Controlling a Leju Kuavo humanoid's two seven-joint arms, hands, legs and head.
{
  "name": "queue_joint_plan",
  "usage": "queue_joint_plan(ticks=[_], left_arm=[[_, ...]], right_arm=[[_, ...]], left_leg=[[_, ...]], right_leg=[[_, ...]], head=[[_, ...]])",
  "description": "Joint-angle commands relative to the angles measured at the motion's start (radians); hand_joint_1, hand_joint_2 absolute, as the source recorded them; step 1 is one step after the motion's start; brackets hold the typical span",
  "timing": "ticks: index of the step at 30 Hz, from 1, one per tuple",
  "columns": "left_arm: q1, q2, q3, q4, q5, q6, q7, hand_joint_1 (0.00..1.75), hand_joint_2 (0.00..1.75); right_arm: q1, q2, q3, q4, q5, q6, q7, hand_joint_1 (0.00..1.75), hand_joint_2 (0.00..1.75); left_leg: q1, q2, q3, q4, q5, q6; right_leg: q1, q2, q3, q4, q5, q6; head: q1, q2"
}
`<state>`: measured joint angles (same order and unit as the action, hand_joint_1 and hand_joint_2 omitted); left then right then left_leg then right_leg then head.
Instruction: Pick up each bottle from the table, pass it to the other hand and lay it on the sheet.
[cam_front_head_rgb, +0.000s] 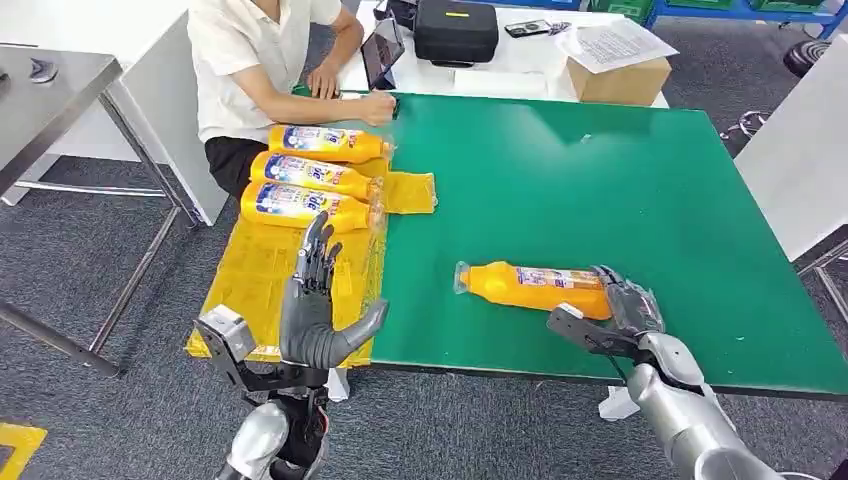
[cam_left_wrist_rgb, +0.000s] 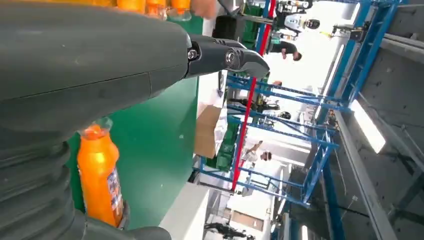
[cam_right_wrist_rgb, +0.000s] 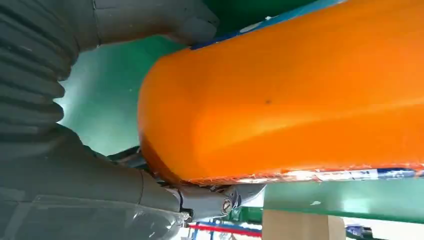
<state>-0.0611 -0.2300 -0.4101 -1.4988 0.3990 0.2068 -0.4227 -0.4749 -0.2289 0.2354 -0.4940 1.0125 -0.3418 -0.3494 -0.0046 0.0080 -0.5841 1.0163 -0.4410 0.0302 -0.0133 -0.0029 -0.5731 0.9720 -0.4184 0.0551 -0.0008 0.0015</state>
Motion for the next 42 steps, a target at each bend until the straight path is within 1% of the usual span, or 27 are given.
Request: queue_joint_plan(ticks=[1,5,6,9,12,14,15,16,17,18,19,20,21,22,23,24,25,27,28,32,35,39,42], left_arm=[[-0.046,0.018,-0.019,0.071,0.009,-0.006,-0.005,0.0,1.75],[-0.049,0.018,-0.019,0.073,0.009,-0.007,-0.005,0.0,1.75],[-0.049,0.018,-0.019,0.073,0.009,-0.007,-0.005,0.0,1.75],[-0.049,0.018,-0.019,0.073,0.009,-0.007,-0.005,0.0,1.75],[-0.049,0.018,-0.019,0.073,0.009,-0.007,-0.005,0.0,1.75],[-0.049,0.018,-0.019,0.074,0.009,-0.007,-0.006,0.0,1.75],[-0.048,0.018,-0.017,0.074,0.01,-0.007,-0.008,0.0,1.75],[-0.047,0.018,-0.016,0.074,0.01,-0.007,-0.009,0.0,1.75],[-0.046,0.018,-0.013,0.078,0.011,-0.006,-0.01,0.0,1.75],[-0.043,0.018,-0.008,0.087,0.014,-0.004,-0.009,0.0,1.75],[-0.039,0.024,-0.008,0.113,0.027,0.004,0.043,0.0,1.75],[-0.028,0.029,-0.002,0.15,0.048,0.016,0.091,0.0,1.75],[-0.014,0.039,0.001,0.209,0.101,0.004,0.128,0.0,1.75],[-0.004,0.046,0.004,0.245,0.144,-0.023,0.125,0.0,1.75],[0.016,0.051,0.009,0.271,0.195,-0.053,0.119,0.0,1.75],[0.027,0.055,0.008,0.276,0.208,-0.057,0.108,0.0,1.75],[0.041,0.056,0.009,0.267,0.216,-0.055,0.09,0.0,1.75],[0.073,0.056,0.019,0.23,0.237,-0.042,0.068,0.0,1.75],[0.079,0.059,0.018,0.218,0.237,-0.042,0.068,0.0,1.75],[0.083,0.06,0.018,0.196,0.241,-0.032,0.076,0.0,1.75],[0.079,0.059,0.017,0.197,0.241,-0.029,0.079,0.0,1.75],[0.079,0.059,0.017,0.197,0.241,-0.029,0.079,0.0,1.75],[0.079,0.059,0.017,0.197,0.24,-0.025,0.076,0.0,1.75]], right_arm=[[0.098,0.033,-0.008,0.091,-0.027,0.018,-0.062,1.75,1.75],[0.096,0.033,-0.008,0.078,-0.034,-0.01,-0.073,1.75,1.75],[0.096,0.033,-0.008,0.078,-0.034,-0.01,-0.073,1.75,1.75],[0.096,0.033,-0.008,0.078,-0.034,-0.01,-0.073,1.75,1.75],[0.096,0.033,-0.008,0.078,-0.034,-0.01,-0.073,1.75,1.75],[0.097,0.033,-0.008,0.074,-0.035,-0.019,-0.075,1.75,1.75],[0.098,0.035,-0.012,0.07,-0.043,-0.032,-0.084,1.75,1.75],[0.1,0.037,-0.017,0.064,-0.051,-0.04,-0.094,1.75,1.75],[0.104,0.04,-0.024,0.053,-0.066,-0.053,-0.109,1.75,1.75],[0.11,0.046,-0.035,0.038,-0.086,-0.061,-0.129,1.75,1.75],[0.124,0.062,-0.069,0.005,-0.146,-0.06,-0.184,1.75,1.75],[0.143,0.08,-0.101,-0.039,-0.205,-0.052,-0.225,1.75,1.75],[0.175,0.099,-0.116,-0.125,-0.26,-0.039,-0.251,1.75,1.75],[0.195,0.112,-0.121,-0.19,-0.315,-0.002,-0.26,1.75,1.75],[0.217,0.128,-0.117,-0.27,-0.354,-0.003,-0.248,1.75,1.75],[0.231,0.133,-0.108,-0.321,-0.378,-0.001,-0.239,1.75,1.75],[0.248,0.146,-0.116,-0.376,-0.433,0.024,-0.243,1.75,1.75],[0.281,0.153,-0.099,-0.466,-0.462,0.017,-0.226,1.75,1.75],[0.286,0.153,-0.095,-0.482,-0.465,0.019,-0.223,1.75,1.75],[0.295,0.145,-0.091,-0.495,-0.47,0.023,-0.215,1.75,1.75],[0.291,0.144,-0.092,-0.484,-0.475,0.023,-0.216,1.75,1.75],[0.291,0.144,-0.092,-0.484,-0.475,0.023,-0.216,1.75,1.75],[0.291,0.148,-0.096,-0.485,-0.487,0.025,-0.223,1.75,1.75]], left_leg=[[0.002,-0.004,0.001,-0.002,0.001,-0.001],[0.002,-0.005,0.001,-0.003,0.001,-0.002],[0.002,-0.003,0.002,-0.001,0.0,-0.001],[0.002,-0.005,0.001,-0.003,0.002,-0.003],[0.002,-0.004,0.002,-0.002,0.001,-0.002],[0.002,-0.006,0.001,-0.005,0.003,-0.003],[0.002,-0.004,0.002,-0.002,0.001,-0.002],[0.002,-0.004,0.002,-0.002,0.001,-0.002],[0.002,-0.006,0.001,-0.003,0.002,-0.003],[0.002,-0.003,0.003,-0.002,0.0,-0.001],[0.002,-0.004,0.002,-0.003,0.001,-0.002],[0.002,-0.004,0.002,-0.004,0.002,-0.003],[0.001,-0.002,0.003,-0.003,0.001,-0.002],[0.002,-0.001,0.003,-0.006,0.002,-0.003],[0.001,0.001,0.005,-0.005,0.0,-0.002],[0.001,0.001,0.005,-0.005,0.001,-0.002],[0.001,0.002,0.005,-0.006,0.001,-0.003],[0.001,0.004,0.001,-0.004,0.0,-0.002],[0.001,0.004,0.0,-0.003,0.0,-0.003],[0.001,-0.001,-0.01,-0.001,0.001,-0.001],[0.0,-0.003,-0.014,-0.001,0.002,-0.001],[0.0,-0.004,-0.014,-0.002,0.002,-0.002],[-0.001,-0.005,-0.016,-0.001,0.002,-0.001]], right_leg=[[0.002,-0.003,0.003,-0.003,0.0,-0.002],[0.002,-0.003,0.003,-0.003,0.0,-0.003],[0.002,-0.001,0.003,-0.002,0.0,-0.002],[0.002,-0.003,0.002,-0.003,0.001,-0.003],[0.002,-0.002,0.003,-0.003,0.0,-0.002],[0.002,-0.004,0.003,-0.005,0.001,-0.004],[0.002,-0.001,0.004,-0.003,0.0,-0.002],[0.002,-0.002,0.003,-0.003,0.0,-0.002],[0.002,-0.003,0.003,-0.004,0.001,-0.003],[0.002,0.0,0.004,-0.002,0.0,-0.002],[0.002,-0.001,0.003,-0.003,0.001,-0.003],[0.002,-0.001,0.003,-0.004,0.001,-0.003],[0.001,0.0,0.004,-0.003,0.001,-0.002],[0.002,0.001,0.008,-0.005,0.002,-0.003],[0.001,0.003,0.015,-0.004,0.001,-0.002],[0.001,0.003,0.015,-0.004,0.001,-0.003],[0.001,0.004,0.015,-0.004,0.001,-0.004],[0.001,0.007,0.012,-0.001,0.001,-0.003],[0.001,0.007,0.01,-0.001,0.001,-0.003],[0.001,0.002,0.003,0.001,0.0,-0.001],[0.0,0.0,0.0,0.001,0.0,-0.002],[-0.001,0.0,0.001,0.001,-0.001,-0.002],[-0.001,0.0,-0.001,0.001,0.0,-0.002]], head=[[0.0,0.0],[0.0,0.0],[0.0,0.0],[0.0,0.0],[0.0,0.0],[0.0,0.0],[0.0,0.0],[0.0,0.0],[0.0,0.0],[0.0,0.0],[0.0,0.0],[0.0,0.0],[0.0,0.0],[0.0,0.0],[0.0,0.0],[0.0,0.0],[0.0,0.0],[0.0,0.0],[-0.001,0.0],[0.0,0.0],[0.0,0.0],[0.0,0.0],[0.0,0.0]])
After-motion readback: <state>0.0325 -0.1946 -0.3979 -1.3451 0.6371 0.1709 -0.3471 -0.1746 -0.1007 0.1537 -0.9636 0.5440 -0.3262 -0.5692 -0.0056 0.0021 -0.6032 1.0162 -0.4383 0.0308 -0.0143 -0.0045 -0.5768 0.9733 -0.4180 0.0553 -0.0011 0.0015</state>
